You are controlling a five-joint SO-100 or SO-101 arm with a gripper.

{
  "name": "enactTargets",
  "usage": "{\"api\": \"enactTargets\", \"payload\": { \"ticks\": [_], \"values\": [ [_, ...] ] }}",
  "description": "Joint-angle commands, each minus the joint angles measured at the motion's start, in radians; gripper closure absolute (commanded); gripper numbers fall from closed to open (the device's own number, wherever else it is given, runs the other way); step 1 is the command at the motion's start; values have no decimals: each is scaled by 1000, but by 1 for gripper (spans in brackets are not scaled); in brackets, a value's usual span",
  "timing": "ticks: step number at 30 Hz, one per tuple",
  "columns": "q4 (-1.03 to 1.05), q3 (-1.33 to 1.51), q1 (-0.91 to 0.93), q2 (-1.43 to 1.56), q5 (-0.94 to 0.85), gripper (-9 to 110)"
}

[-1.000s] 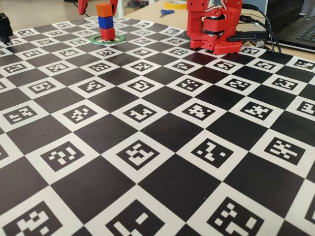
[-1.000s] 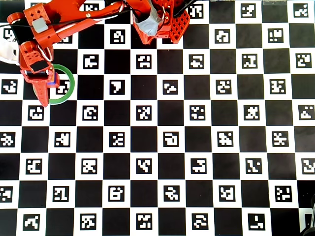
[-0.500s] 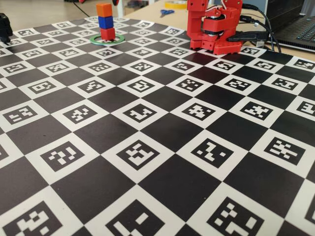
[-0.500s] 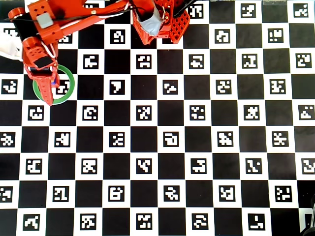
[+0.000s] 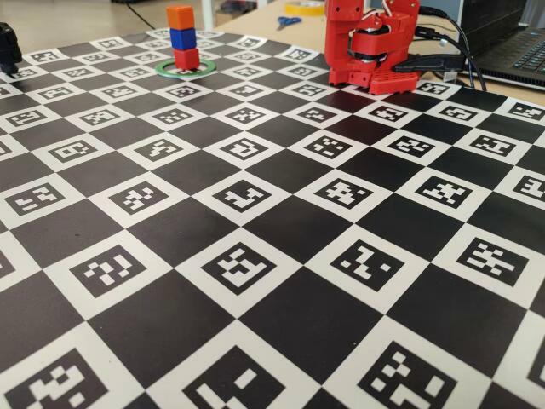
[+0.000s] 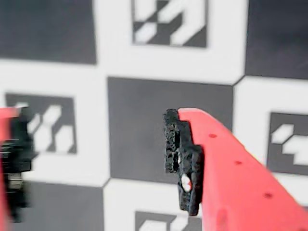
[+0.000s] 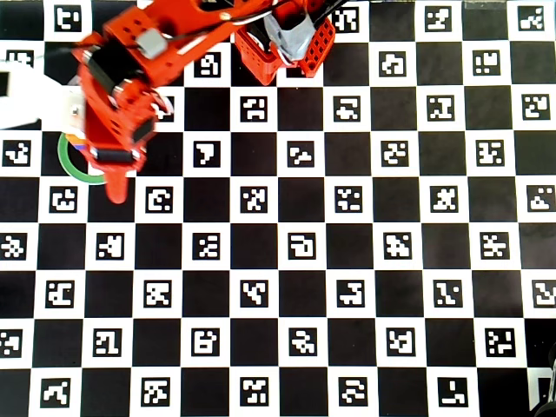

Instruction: Grab the red cube then put it in the green circle then put the blue cube on top and finally the orange cube on top

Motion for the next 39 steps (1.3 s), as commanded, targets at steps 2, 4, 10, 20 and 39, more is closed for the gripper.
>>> {"api": "enactTargets", "payload": {
  "ticks": [2,4,10,20,39],
  "values": [
    [-63,71,-156,161,86,86],
    [-81,106,-212,179,109,87],
    [-225,307,-351,314,126,93],
    [-483,738,-546,555,-15,104],
    [-660,1355,-699,1141,-305,107]
  ]
}}
